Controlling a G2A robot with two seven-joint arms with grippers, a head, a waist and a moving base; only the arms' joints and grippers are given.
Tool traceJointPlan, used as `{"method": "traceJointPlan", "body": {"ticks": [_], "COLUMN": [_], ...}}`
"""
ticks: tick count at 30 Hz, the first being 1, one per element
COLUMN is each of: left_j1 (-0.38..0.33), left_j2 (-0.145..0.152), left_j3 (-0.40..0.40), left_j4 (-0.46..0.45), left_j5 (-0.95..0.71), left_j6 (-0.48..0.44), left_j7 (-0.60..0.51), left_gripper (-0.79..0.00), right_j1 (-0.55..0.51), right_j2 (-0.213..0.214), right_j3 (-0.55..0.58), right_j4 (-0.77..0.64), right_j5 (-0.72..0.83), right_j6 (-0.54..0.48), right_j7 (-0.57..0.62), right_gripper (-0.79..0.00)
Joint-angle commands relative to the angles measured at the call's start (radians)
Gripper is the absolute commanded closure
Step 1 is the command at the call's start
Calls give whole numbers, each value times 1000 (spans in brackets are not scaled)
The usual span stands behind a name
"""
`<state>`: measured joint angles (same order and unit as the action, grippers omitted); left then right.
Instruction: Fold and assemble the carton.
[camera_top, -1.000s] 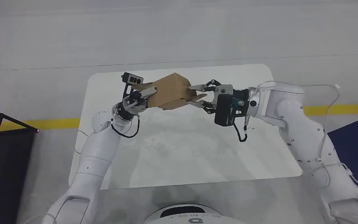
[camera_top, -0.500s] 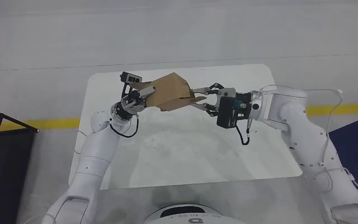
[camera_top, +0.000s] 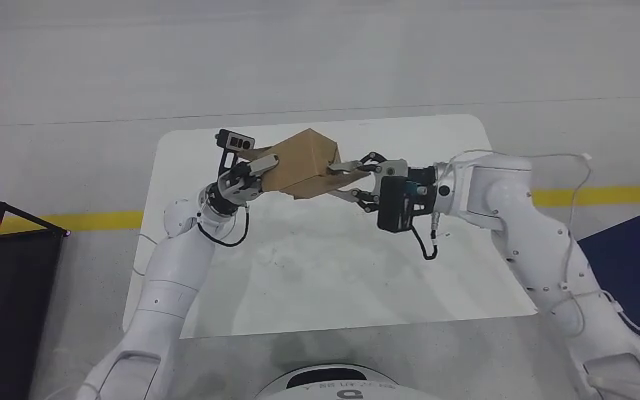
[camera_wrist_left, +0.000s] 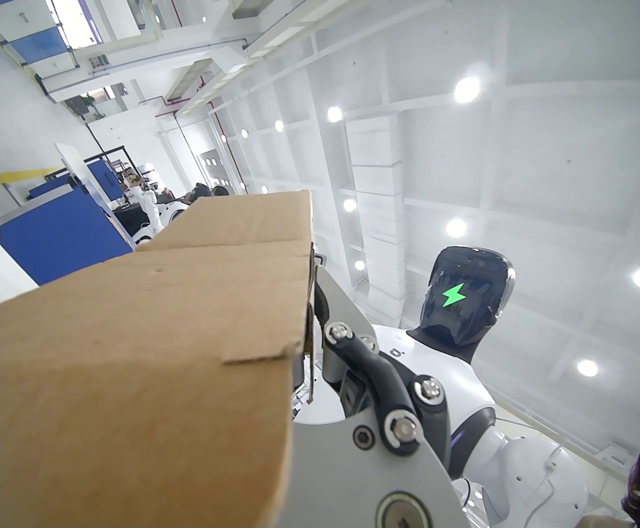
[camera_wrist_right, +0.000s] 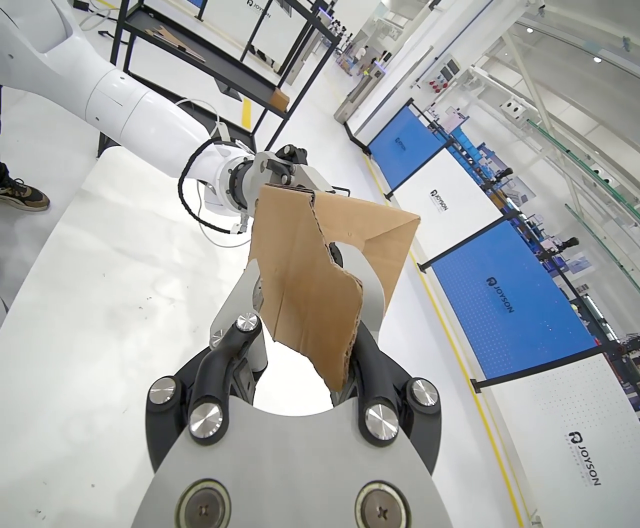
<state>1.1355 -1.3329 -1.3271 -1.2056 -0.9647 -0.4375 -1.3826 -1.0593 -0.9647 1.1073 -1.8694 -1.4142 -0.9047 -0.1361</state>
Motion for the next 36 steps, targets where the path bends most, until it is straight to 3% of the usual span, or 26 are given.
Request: {"method": "traceJointPlan", "body": {"ticks": [1, 9, 36], "left_j1": [2, 8, 7], "left_j2": [0, 0, 1], "left_j3": [-1, 0, 6], "left_j4": [-3, -7, 22], "left_j5": [1, 0, 39], "left_j6": [0, 7, 17], "left_j7": [0, -7, -17], "left_gripper": [0, 0, 0], "right_j1": [8, 31, 22], "right_j2": [-2, -8, 10], "right_j3": [-7, -4, 98], "right_j4": [8, 39, 26], "right_j5": [5, 32, 34], "right_j6": [1, 19, -65], "right_j7": [-1, -4, 31], "right_gripper": [-271, -197, -154]}}
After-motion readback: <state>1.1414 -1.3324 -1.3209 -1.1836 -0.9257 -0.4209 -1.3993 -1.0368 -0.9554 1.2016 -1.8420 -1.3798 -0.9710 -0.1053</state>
